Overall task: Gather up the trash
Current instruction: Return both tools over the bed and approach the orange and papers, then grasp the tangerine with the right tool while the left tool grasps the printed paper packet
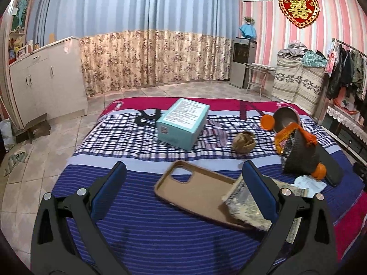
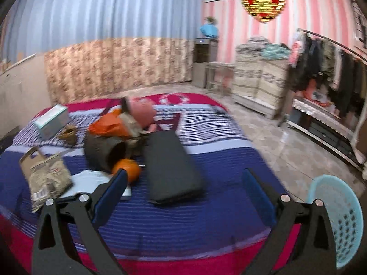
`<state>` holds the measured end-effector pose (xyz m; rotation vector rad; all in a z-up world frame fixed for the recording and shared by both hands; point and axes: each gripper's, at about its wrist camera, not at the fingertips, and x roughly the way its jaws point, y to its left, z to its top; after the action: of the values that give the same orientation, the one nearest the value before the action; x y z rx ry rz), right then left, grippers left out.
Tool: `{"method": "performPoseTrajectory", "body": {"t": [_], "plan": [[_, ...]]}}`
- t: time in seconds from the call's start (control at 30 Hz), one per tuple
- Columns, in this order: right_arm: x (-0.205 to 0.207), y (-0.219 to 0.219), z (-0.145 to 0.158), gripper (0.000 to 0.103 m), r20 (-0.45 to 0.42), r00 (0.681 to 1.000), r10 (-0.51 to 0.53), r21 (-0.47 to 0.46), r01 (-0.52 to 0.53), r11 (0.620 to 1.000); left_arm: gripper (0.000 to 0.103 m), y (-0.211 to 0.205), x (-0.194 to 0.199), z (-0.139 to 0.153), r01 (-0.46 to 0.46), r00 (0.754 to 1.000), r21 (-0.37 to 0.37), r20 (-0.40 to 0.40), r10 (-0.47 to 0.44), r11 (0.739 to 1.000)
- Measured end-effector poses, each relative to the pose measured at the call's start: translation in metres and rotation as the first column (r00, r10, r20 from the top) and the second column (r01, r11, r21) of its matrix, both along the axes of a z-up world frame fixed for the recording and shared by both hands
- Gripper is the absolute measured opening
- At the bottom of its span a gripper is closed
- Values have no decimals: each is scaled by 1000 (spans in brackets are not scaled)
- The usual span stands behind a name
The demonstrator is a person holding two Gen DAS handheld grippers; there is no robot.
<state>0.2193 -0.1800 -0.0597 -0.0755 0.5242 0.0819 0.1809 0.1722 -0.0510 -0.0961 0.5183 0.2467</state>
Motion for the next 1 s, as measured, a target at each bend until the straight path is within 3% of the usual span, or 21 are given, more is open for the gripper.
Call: {"method": "performPoseTrajectory", "body": {"t": [0.07,0.17,0.27,0.43,0.53,0.77,1.0], "plan": [[8,18,-5,91,-21,998,53,12,-52,999,98,5,-1,-1,-5,1000,6,-2,5,1000],[22,40,-15,72,-75,990,116,2,-116,993,98,13,-2,-5,-9,1000,7,-14,9,1000],[35,55,-26,66,-129,978,166,22,-165,986,98,18,-2,-8,-12,1000,-6,-25,12,1000],[52,63,-47,40,-221,959,175,37,-171,985,98,14,-1,-15,13,999,-44,-51,-15,999],[55,64,-47,24,-211,959,189,79,-176,981,98,0,-2,-19,43,997,-42,-63,-45,998],[32,31,-31,19,-135,977,168,128,-151,980,98,-46,-1,-29,143,982,-70,-114,-151,987],[3,-20,-7,19,-98,992,84,65,-78,995,97,-89,12,-43,195,956,-66,-211,-204,979]]}}
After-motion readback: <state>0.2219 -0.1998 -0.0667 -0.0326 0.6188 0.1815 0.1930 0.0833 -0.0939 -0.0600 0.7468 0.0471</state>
